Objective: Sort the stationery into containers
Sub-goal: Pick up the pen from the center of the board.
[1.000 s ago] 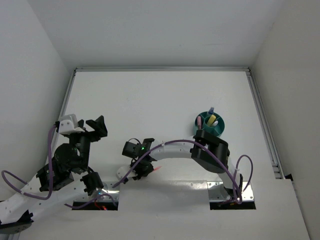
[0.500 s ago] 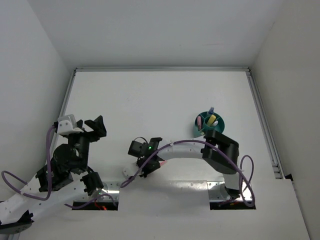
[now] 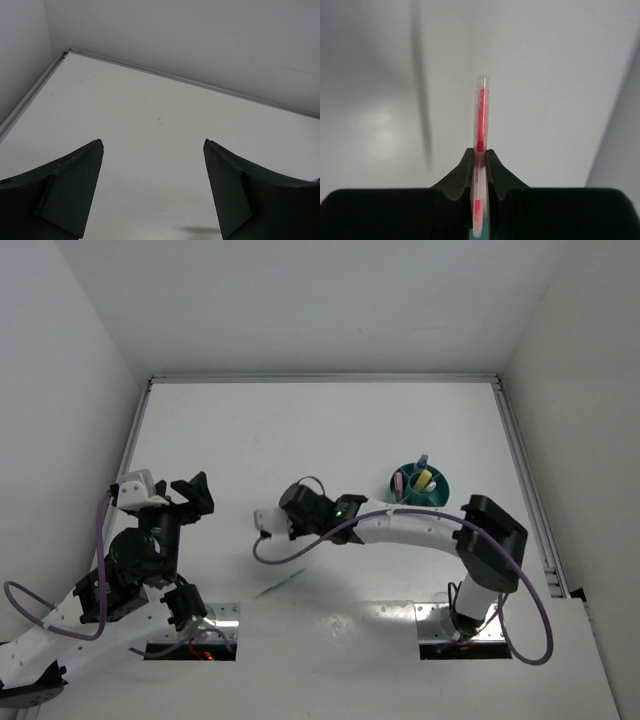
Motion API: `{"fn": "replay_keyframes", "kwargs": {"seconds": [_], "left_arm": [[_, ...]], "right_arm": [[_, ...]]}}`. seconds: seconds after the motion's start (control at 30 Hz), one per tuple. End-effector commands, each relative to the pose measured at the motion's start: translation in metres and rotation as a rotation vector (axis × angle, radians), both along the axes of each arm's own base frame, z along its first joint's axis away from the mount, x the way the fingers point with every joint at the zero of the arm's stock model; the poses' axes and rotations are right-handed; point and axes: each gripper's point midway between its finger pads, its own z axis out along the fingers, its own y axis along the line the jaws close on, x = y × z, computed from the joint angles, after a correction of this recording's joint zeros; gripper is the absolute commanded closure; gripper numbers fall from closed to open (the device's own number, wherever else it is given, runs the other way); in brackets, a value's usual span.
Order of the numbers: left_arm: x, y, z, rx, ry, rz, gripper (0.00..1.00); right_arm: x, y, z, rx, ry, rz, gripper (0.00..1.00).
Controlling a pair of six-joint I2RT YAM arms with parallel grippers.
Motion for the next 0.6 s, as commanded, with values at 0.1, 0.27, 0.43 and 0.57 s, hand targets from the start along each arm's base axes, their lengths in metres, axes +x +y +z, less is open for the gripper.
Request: {"fn": "replay_keyframes", "kwargs": {"seconds": [0.1, 0.27, 0.43, 0.57], "left_arm": [[0.000, 0.005, 0.003, -0.005, -0.011, 0.022, 0.13], [0.000, 0.005, 0.003, -0.005, -0.011, 0.022, 0.13], [0.000, 0.004, 0.005, -0.013, -0.017, 0.013, 0.13], [0.000, 0.001, 0.005, -0.012, -0.019, -0.005, 0.13]], "right_arm": [[0.125, -0.060, 0.162, 0.524, -0.440, -0.500, 1.00], [0.160, -0.151, 0.192, 0.689, -0.498, -0.795, 1.00], [0.156, -0.221, 0.194, 0.815, -0.515, -0.981, 1.00], [0.139, -0.273, 0.203, 0.953, -0.553, -1.106, 1.00]]}}
